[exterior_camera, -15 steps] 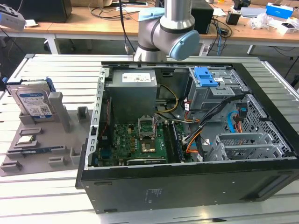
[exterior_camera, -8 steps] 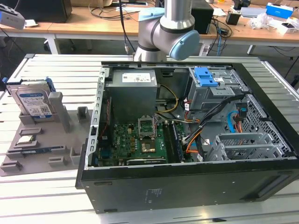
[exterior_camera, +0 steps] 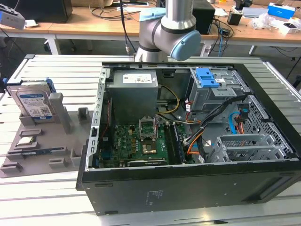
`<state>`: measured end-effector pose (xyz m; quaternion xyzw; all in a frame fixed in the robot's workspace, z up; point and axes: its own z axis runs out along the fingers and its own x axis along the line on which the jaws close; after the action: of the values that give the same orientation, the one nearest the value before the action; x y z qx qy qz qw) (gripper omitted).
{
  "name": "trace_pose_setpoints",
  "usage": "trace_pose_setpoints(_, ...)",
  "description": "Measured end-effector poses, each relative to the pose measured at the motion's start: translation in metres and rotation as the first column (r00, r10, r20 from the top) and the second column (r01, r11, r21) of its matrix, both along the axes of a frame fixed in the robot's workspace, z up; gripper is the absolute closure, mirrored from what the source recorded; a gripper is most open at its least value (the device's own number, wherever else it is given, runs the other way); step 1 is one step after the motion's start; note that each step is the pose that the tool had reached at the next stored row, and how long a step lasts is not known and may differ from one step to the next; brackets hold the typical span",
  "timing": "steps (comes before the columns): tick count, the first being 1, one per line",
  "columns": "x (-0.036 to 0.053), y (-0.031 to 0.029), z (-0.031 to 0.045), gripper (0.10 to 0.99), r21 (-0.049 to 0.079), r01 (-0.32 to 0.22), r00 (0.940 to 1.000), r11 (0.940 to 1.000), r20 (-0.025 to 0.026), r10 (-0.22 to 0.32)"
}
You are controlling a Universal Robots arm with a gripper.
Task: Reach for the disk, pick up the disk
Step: 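Pick up the disk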
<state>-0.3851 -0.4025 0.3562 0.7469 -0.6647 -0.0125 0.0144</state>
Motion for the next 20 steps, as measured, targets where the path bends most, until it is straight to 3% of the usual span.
trace_pose_setpoints(1,0.0000,0.0000,0.0000,0.851,0.000,0.000,1.0000,1.0000,0.0000,0.000)
trace_pose_setpoints(4,0.0000,0.0000,0.0000,0.671,0.000,-0.001,1.0000,1.0000,0.0000,0.001)
trace_pose_setpoints(5,0.0000,0.0000,0.0000,0.671,0.000,-0.001,1.0000,1.0000,0.0000,0.001)
trace_pose_setpoints(6,0.0000,0.0000,0.0000,0.604,0.000,-0.002,1.0000,1.0000,0.0000,0.002)
trace_pose_setpoints(11,0.0000,0.0034,0.0000,0.604,0.000,-0.002,1.0000,1.0000,0.0000,0.002)
trace_pose_setpoints(15,0.0000,0.0166,-0.0001,0.604,0.000,-0.003,1.0000,1.0000,0.0001,0.003)
trace_pose_setpoints(17,0.0000,0.0276,0.0000,0.604,0.000,-0.002,1.0000,1.0000,-0.0001,0.002)
trace_pose_setpoints(20,0.0000,0.0332,0.0000,0.604,0.000,-0.003,1.0000,1.0000,0.0000,0.003)
